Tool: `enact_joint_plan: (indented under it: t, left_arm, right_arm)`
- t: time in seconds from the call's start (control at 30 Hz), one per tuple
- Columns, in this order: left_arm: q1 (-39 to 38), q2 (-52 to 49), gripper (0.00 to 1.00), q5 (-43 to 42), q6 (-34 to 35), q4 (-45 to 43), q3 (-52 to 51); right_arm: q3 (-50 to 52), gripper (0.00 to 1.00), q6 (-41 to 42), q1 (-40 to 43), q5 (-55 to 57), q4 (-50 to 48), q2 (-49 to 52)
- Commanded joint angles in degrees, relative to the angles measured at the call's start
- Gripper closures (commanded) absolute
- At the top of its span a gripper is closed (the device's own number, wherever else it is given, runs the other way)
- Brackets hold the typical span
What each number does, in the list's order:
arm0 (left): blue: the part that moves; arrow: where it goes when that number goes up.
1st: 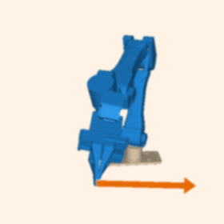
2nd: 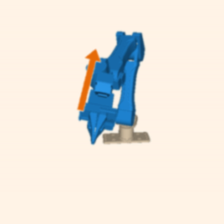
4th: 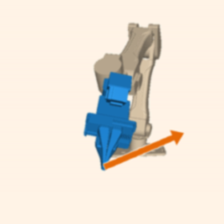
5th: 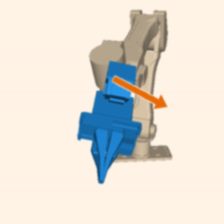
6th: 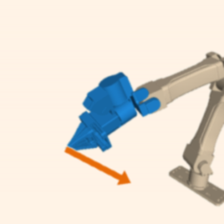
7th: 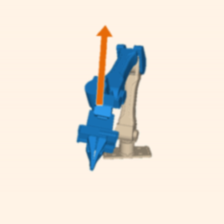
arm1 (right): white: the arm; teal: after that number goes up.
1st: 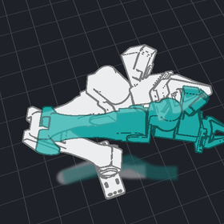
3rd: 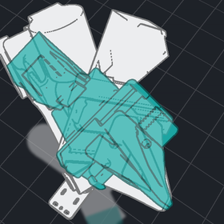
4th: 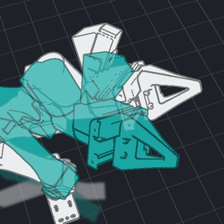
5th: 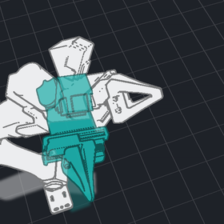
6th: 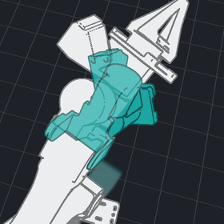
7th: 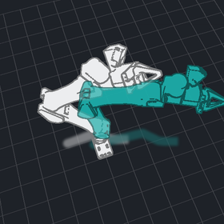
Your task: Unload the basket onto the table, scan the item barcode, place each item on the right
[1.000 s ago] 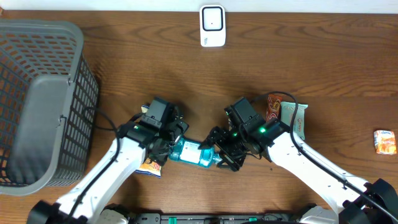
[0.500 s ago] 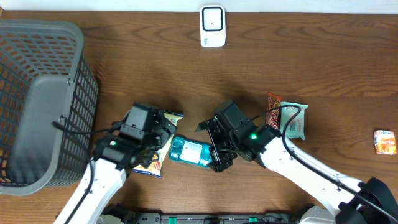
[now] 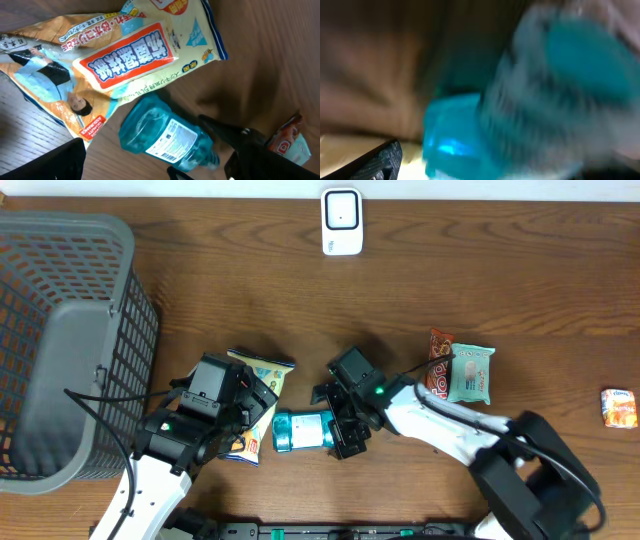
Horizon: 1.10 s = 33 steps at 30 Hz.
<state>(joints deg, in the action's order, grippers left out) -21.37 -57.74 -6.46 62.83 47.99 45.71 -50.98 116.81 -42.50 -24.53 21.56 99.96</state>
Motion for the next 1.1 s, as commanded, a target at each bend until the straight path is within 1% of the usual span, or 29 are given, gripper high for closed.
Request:
enact_joint_plan:
  t: [0.0,0.17,0.27,0.3,0.33,0.37,0.43,0.47,0.5,0.53,0.6,0.67,0.7,0.73,0.87,0.9,1.0,1.03,1.07]
  left_arm:
    - [0.4,0.4,0.02,1.2,-1.3,0.5,1.4]
    - [0.4,0.4,0.02,1.2,-1.3,0.9,1.4]
    - [0.4,0.4,0.02,1.2,-1.3,1.0,1.4]
    - [0.3,0.4,0.02,1.7,-1.4,1.1,1.4]
    - [0.4,0.4,0.02,2.1,-1.3,1.1,1.4]
    - [0.4,0.4,0.02,2.4,-1.3,1.2,1.4]
    - [0.3,0.4,0.02,3.2,-1.3,1.2,1.4]
    - [0.4,0.4,0.02,3.3,-1.3,1.2,1.4]
    - [0.4,0.4,0.02,3.4,-1.3,1.2,1.4]
    - [0.4,0.4,0.02,3.4,-1.3,1.2,1.4]
    - [0.4,0.4,0.02,3.8,-1.3,1.2,1.4]
    - [0.4,0.4,0.02,4.4,-1.3,1.1,1.4]
    - [0.4,0.4,0.02,4.5,-1.3,1.0,1.4]
    - [0.4,0.4,0.02,4.6,-1.3,0.8,1.4]
    - [0.3,0.4,0.02,4.6,-1.3,-0.7,1.4]
    - [0.3,0.4,0.02,4.6,-1.3,-1.5,1.4]
    - [0.3,0.4,0.02,4.6,-1.7,-3.4,1.4]
    - [0.3,0.4,0.02,4.6,-4.8,-6.3,1.5]
    - [0.3,0.5,0.02,4.6,-6.8,-8.0,1.6]
  right_arm:
    - [-0.3,0.01,0.7,0.3,-1.8,0.2,3.3]
    - [-0.3,0.02,0.6,0.2,4.3,2.7,5.9]
    - [-0.3,0.18,-1.3,0.1,9.0,4.9,5.8]
    - [-0.3,0.34,-3.7,0.1,11.4,6.0,5.8]
    - [-0.3,0.39,-4.5,0.1,12.2,6.5,5.8]
    - [-0.3,0.42,-5.6,0.1,12.8,6.6,5.8]
    - [-0.3,0.55,-8.1,0.2,13.8,6.3,5.8]
    - [-0.3,0.59,-8.7,0.2,14.0,6.3,5.8]
    - [-0.3,0.66,-11.1,0.3,15.5,6.2,5.7]
    - [-0.3,0.66,-12.5,0.3,16.4,6.2,5.7]
    - [-0.4,0.67,-18.6,1.0,19.1,6.2,4.8]
    - [-0.4,0.71,-23.6,1.8,20.6,5.9,3.3]
    - [-0.4,0.75,-25.9,2.2,21.3,5.7,2.3]
    - [-0.5,0.76,-28.3,2.7,22.1,5.4,1.2]
    - [-0.5,0.75,-41.5,4.4,24.6,3.1,-4.4]
    - [-0.5,0.75,-47.9,5.0,26.0,1.9,-7.1]
    - [-0.5,0.73,-56.8,5.6,29.1,0.2,-11.2]
    - [-0.5,0.72,-62.0,5.7,31.0,-1.4,-13.4]
    - [-0.5,0.72,-64.7,5.8,32.1,-2.3,-14.5]
